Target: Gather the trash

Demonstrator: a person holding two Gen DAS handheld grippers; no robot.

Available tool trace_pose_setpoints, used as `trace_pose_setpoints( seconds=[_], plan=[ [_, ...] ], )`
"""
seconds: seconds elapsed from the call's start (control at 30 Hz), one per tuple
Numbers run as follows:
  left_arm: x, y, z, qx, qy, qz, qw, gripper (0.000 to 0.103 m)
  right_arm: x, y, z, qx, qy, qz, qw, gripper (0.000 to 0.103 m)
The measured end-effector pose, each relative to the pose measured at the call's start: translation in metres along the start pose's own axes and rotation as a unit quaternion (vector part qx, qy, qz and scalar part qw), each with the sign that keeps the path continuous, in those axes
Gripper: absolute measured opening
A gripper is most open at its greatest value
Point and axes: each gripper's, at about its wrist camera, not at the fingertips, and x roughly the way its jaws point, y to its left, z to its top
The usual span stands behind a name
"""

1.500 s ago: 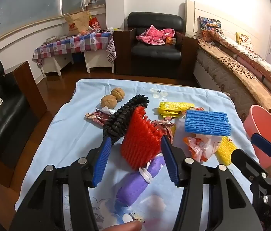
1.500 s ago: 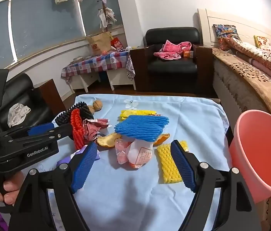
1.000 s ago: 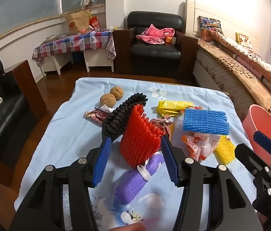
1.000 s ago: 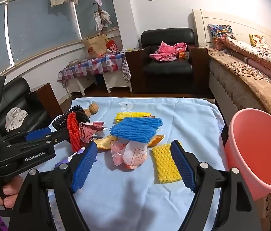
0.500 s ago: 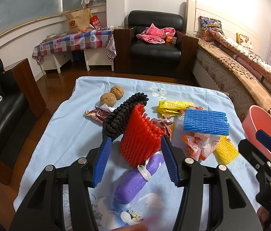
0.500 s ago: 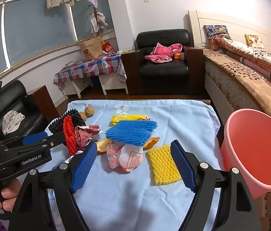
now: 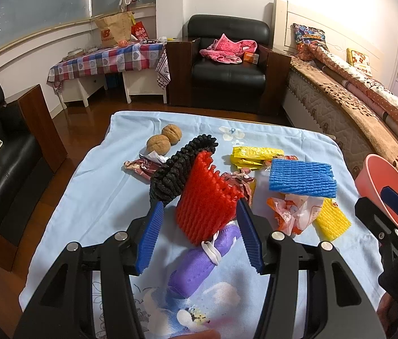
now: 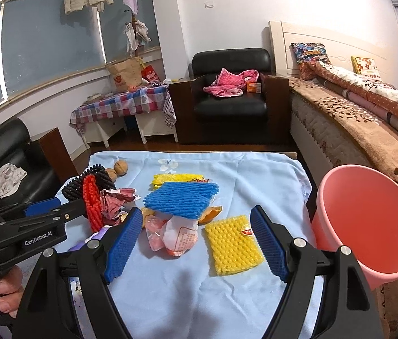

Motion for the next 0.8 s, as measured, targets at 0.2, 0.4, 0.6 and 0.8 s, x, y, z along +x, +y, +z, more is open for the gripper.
trace_pose_setpoints(
  seconds=[0.2,0.4,0.6,0.8],
  plan=[
    [0.0007,-0.0009,0.0024,0.000,0.000,0.000,1.0000,0.054,0.0008,-0.0005,-0.0023,-0.002,0.006,-0.003,1.000,0.077],
    [0.0007,-0.0004,0.0027,-0.001,0.000,0.000,1.0000,0.054,-0.0009,0.0013,-0.0028,-0.006,0.003,-0.002,1.000,0.077],
    [0.0007,-0.0004,0.0029,0.000,0.001,-0.001,1.0000,0.054,0.0004,0.0010,-0.0047,-0.002,0.014,-0.007,1.000,0.077],
    [-0.0012,-0.0012,0.0022,-0.002,0.002,-0.001,1.0000,0.054,-0.0027,-0.0018,-0.0060,0.003,0.016,-0.002,1.000,0.075]
  ],
)
